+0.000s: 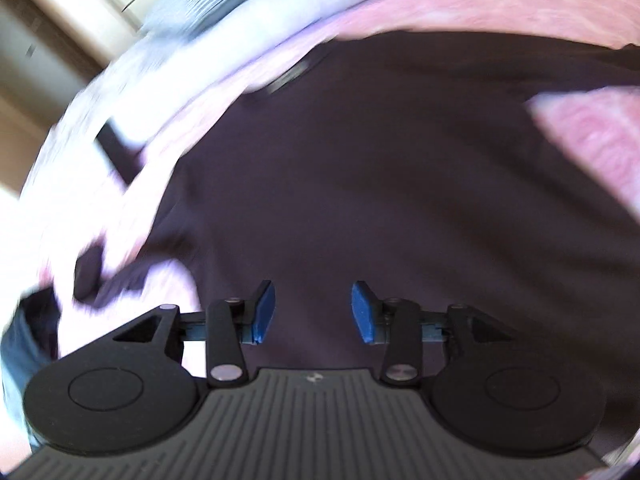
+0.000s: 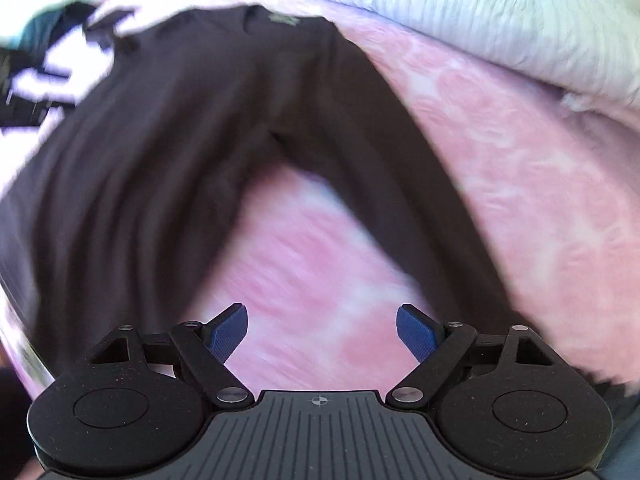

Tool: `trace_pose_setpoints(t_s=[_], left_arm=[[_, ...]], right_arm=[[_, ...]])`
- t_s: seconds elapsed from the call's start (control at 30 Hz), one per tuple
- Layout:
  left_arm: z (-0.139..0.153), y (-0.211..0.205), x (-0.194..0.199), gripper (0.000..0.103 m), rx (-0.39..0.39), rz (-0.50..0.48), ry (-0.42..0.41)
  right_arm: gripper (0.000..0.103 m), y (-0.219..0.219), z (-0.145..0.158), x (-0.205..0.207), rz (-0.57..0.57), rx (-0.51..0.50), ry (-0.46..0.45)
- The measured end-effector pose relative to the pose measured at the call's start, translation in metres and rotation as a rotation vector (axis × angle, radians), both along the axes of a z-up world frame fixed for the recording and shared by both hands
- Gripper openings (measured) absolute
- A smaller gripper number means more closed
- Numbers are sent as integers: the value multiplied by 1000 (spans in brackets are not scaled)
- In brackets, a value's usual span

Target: Fold clothes

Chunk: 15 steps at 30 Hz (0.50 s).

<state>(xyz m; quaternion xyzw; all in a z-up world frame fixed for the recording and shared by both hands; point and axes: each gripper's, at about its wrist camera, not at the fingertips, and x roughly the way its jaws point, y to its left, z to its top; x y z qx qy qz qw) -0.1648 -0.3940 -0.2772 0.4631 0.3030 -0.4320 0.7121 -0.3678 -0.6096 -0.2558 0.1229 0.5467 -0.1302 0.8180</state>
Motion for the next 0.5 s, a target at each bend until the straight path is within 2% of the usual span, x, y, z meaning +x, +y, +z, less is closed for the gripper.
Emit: trace_pose_setpoints(t_s=[0.07, 0.27, 0.37, 0.47, 0.5], left_arm=[[-9, 36, 22, 38, 15, 2, 48], [-26, 149, 83, 38, 52, 34, 216], [-34, 203, 107, 36, 29, 128, 386], [-46, 237, 107, 35, 12, 165, 579], [-52, 242, 101, 35, 20, 160, 616]], right_arm=[[85, 19, -14, 14, -90, 62, 11], [85, 100, -38, 22, -240, 86, 56], [85, 140, -49, 21, -267, 83, 88], [85, 161, -56, 8, -296, 83, 105], [85, 163, -58, 1, -323, 89, 100]])
